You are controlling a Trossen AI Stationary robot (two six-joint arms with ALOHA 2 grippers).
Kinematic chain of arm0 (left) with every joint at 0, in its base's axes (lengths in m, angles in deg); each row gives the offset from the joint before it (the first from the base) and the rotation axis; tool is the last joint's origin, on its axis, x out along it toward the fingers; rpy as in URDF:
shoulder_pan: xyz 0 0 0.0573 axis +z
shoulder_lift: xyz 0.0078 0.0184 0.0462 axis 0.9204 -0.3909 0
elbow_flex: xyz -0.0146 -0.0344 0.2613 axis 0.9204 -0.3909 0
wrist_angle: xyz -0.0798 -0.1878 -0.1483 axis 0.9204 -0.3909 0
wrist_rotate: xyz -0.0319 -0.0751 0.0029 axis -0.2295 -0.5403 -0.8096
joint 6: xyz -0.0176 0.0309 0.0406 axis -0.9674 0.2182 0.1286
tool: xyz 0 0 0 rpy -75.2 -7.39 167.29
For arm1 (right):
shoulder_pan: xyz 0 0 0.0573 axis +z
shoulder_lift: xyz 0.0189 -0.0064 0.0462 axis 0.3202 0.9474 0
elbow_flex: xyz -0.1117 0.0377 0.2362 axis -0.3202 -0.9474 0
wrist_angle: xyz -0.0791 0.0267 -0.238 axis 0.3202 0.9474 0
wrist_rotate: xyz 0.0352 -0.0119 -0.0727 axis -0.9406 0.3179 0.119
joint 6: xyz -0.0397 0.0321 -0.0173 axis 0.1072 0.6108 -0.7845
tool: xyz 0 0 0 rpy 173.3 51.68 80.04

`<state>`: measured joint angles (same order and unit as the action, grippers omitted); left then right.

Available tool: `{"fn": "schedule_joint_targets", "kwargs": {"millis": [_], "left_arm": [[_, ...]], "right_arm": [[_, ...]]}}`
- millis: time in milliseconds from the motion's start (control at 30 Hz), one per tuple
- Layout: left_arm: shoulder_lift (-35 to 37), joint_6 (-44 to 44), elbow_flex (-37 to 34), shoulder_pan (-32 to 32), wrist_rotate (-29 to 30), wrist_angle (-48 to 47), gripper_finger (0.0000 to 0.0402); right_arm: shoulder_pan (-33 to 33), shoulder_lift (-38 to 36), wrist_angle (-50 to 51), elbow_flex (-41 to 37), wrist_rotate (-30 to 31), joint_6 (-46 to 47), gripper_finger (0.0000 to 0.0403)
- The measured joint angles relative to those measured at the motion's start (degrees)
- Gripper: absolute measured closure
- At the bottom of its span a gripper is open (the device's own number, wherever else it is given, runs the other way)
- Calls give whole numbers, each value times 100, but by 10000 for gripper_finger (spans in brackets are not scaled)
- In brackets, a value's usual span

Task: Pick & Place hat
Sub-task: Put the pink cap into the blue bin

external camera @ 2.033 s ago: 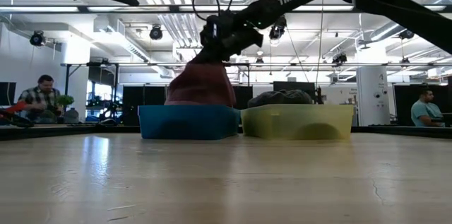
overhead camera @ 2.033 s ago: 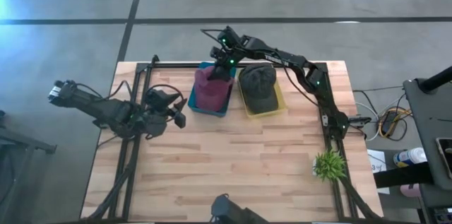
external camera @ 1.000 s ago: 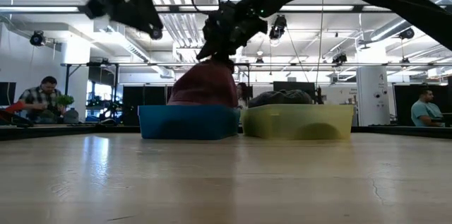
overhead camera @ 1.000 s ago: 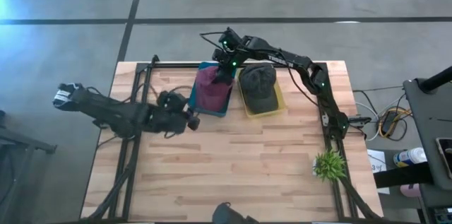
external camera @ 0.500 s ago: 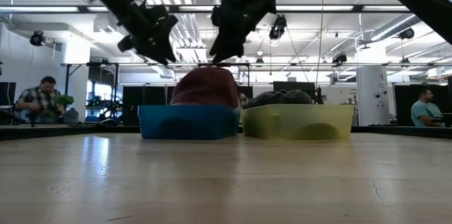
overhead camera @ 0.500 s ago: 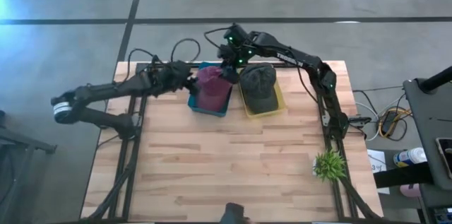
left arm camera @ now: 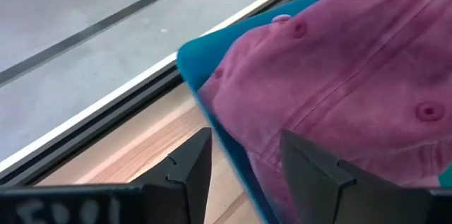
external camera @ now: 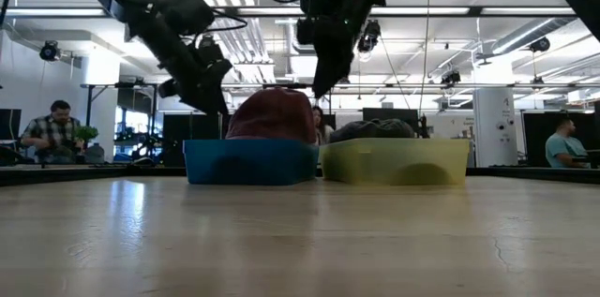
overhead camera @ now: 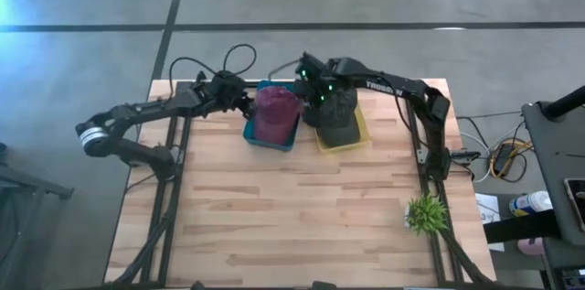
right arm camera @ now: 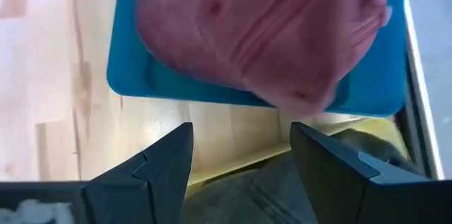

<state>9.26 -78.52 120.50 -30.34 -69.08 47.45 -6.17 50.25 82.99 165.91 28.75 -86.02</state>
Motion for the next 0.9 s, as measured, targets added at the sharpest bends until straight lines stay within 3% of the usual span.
{"fn": "schedule_joint_targets", "kwargs": {"millis": [167, 333, 633, 900], "left_arm": [[-272, 250, 2, 0, -196, 161, 241], [-606, 294, 4, 0, -335, 221, 241], [-975, 110, 7, -102, -599, 379, 241], [-394, 3, 7, -166, -617, 104, 241]], "right_arm": [[107, -266, -1184, -1083, 307, 286, 172], [86, -158, -2217, -1621, 338, 500, 172], [79, 468, -2971, -1618, 329, 367, 172], [79, 637, -2786, -1479, 325, 433, 172]]}}
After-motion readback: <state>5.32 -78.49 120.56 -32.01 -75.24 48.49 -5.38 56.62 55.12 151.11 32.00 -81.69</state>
